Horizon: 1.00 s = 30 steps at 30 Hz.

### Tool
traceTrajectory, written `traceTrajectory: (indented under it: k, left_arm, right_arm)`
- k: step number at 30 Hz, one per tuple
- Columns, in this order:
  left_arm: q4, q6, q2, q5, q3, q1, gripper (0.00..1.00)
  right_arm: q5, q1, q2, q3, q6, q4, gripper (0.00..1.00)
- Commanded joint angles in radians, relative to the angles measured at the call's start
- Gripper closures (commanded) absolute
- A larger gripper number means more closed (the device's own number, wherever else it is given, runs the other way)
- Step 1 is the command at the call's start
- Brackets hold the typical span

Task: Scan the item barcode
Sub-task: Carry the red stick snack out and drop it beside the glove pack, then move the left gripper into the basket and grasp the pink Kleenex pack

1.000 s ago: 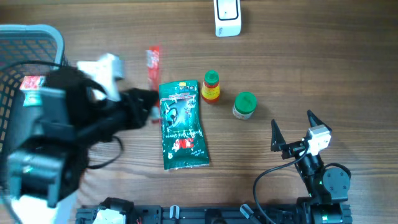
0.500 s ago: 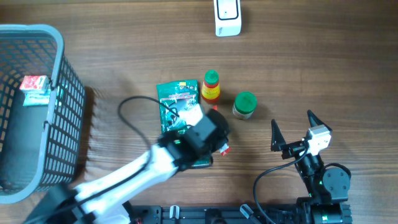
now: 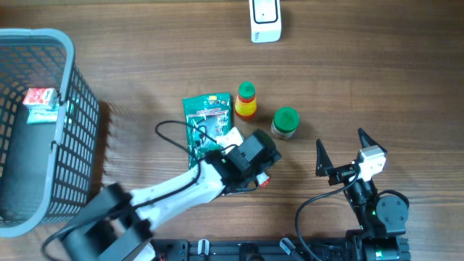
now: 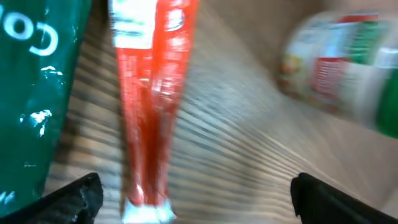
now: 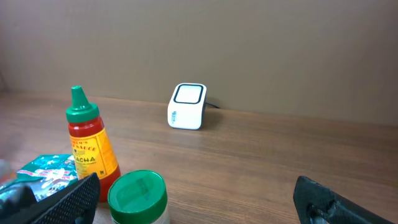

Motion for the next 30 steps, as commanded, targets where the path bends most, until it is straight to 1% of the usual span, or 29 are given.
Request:
traceTrajectory:
  k: [1, 3, 5, 6, 9, 10, 11, 14, 16, 17, 19, 22, 23, 25, 27, 29, 30]
  left_arm:
    - [-0.050, 0.211, -0.174, -0.118, 0.044, 0.001, 0.00]
    - [-0.089, 0.299, -0.259, -0.197, 0.071, 0.001, 0.00]
    - [-0.146, 0.349, -0.352, -0.307, 0.105, 0.001, 0.00]
    - [-0.191, 0.406, -0.416, -0.409, 0.130, 0.001, 0.00]
    - [-0.276, 0.564, -0.511, -0.555, 0.186, 0.016, 0.00]
    - [-0.338, 0.666, -0.561, -0.628, 0.245, 0.062, 0.00]
    - [-0.383, 0.752, -0.587, -0.652, 0.317, 0.140, 0.00]
    - [-0.444, 0.831, -0.593, -0.651, 0.452, 0.312, 0.00]
    - [-0.488, 0.835, -0.584, -0.647, 0.546, 0.458, 0.00]
    - [-0.508, 0.835, -0.578, -0.634, 0.594, 0.556, 0.00]
    - [-0.525, 0.836, -0.567, -0.594, 0.636, 0.690, 0.00]
    - [-0.531, 0.835, -0.541, -0.475, 0.654, 0.943, 0.00]
    - [-0.535, 0.835, -0.528, -0.422, 0.654, 1.016, 0.00]
    - [-0.546, 0.827, -0.470, -0.216, 0.654, 1.242, 0.00]
    - [-0.536, 0.827, -0.405, -0.065, 0.654, 1.387, 0.00]
    - [-0.519, 0.827, -0.325, 0.027, 0.654, 1.484, 0.00]
    - [-0.516, 0.827, -0.276, 0.038, 0.654, 1.518, 0.00]
  right_arm:
    - [0.006, 0.005, -0.008, -0.001, -0.009, 0.003, 0.00]
    - [0.006, 0.004, -0.008, -0.001, -0.009, 0.003, 0.00]
    - [0.006, 0.005, -0.008, -0.001, -0.009, 0.003, 0.00]
    - [0.006, 0.005, -0.008, -0.001, -0.008, 0.003, 0.00]
    - [0.006, 0.005, -0.008, -0.001, -0.009, 0.003, 0.00]
    - [0.006, 0.005, -0.008, -0.001, -0.009, 0.003, 0.00]
    - [0.006, 0.005, -0.008, -0.001, -0.009, 0.003, 0.00]
    - [0.006, 0.005, -0.008, -0.001, -0.009, 0.003, 0.00]
    - [0.006, 0.005, -0.008, -0.001, -0.008, 0.003, 0.00]
    - [0.006, 0.005, -0.008, -0.001, -0.009, 0.003, 0.00]
    - [0.006, 0.005, -0.008, -0.001, -0.009, 0.003, 0.00]
    - [0.006, 0.004, -0.008, -0.001, -0.008, 0.003, 0.00]
    - [0.006, 0.005, -0.008, -0.001, -0.008, 0.003, 0.00]
    - [0.006, 0.005, -0.008, -0.001, -0.009, 0.003, 0.00]
    - [0.006, 0.005, -0.008, -0.001, -0.009, 0.003, 0.00]
    - [0.006, 0.005, -0.008, -0.001, -0.009, 0.003, 0.00]
    - [0.006, 0.004, -0.008, -0.001, -0.009, 0.003, 0.00]
